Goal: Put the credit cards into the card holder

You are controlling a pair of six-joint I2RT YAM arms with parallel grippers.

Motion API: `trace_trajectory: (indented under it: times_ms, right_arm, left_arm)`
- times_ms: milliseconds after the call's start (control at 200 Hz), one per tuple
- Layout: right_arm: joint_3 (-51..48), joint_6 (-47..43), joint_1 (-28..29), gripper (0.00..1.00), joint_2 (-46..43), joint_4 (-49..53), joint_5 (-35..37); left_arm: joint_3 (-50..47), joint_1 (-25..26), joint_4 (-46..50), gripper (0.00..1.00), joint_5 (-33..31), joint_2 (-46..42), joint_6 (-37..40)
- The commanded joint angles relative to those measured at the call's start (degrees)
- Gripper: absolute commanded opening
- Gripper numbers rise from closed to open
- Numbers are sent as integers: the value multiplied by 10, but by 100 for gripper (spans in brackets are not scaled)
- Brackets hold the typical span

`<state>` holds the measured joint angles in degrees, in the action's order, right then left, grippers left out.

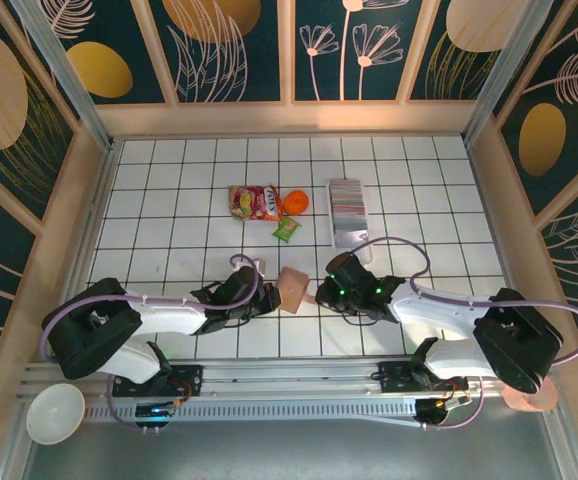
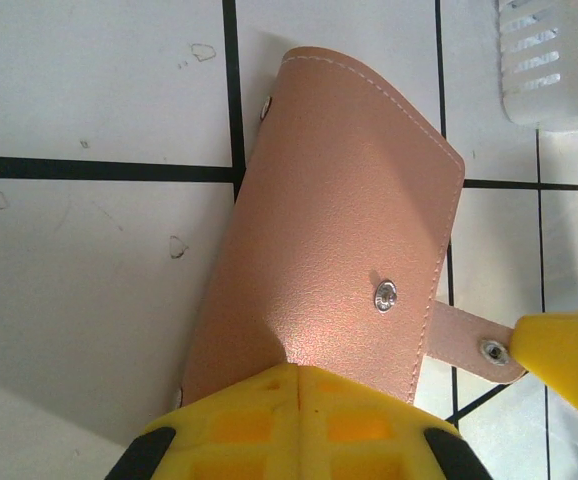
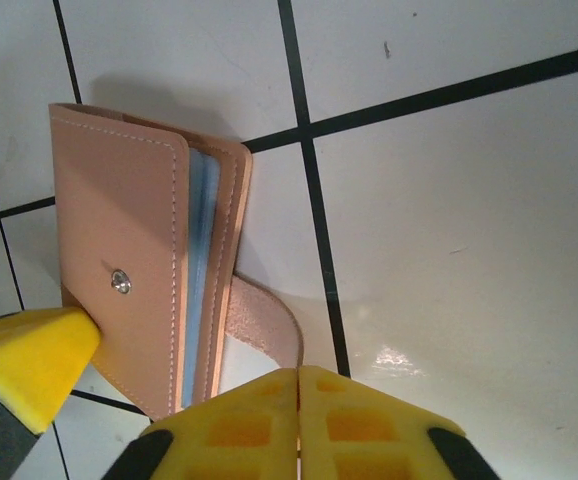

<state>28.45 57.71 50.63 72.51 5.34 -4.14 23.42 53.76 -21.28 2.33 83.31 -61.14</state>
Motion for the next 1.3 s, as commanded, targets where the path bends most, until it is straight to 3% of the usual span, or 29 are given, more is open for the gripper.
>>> trace_trajectory:
  times_ms: [0, 285, 736, 1296]
  right_arm:
    - [1, 8, 6, 3, 3, -13, 3]
    - [6, 23, 8, 0, 4, -65, -19]
    - [60, 47, 10, 0, 101, -159, -53]
    - [84, 49, 16, 0, 149, -154, -48]
  left_arm:
    - [-21, 1, 70, 0, 12, 32, -1]
    - [-24, 1, 67, 0, 14, 30, -3]
    - [-35, 2, 55, 0, 18, 27, -6]
    - [-36, 1, 51, 0, 22, 26, -5]
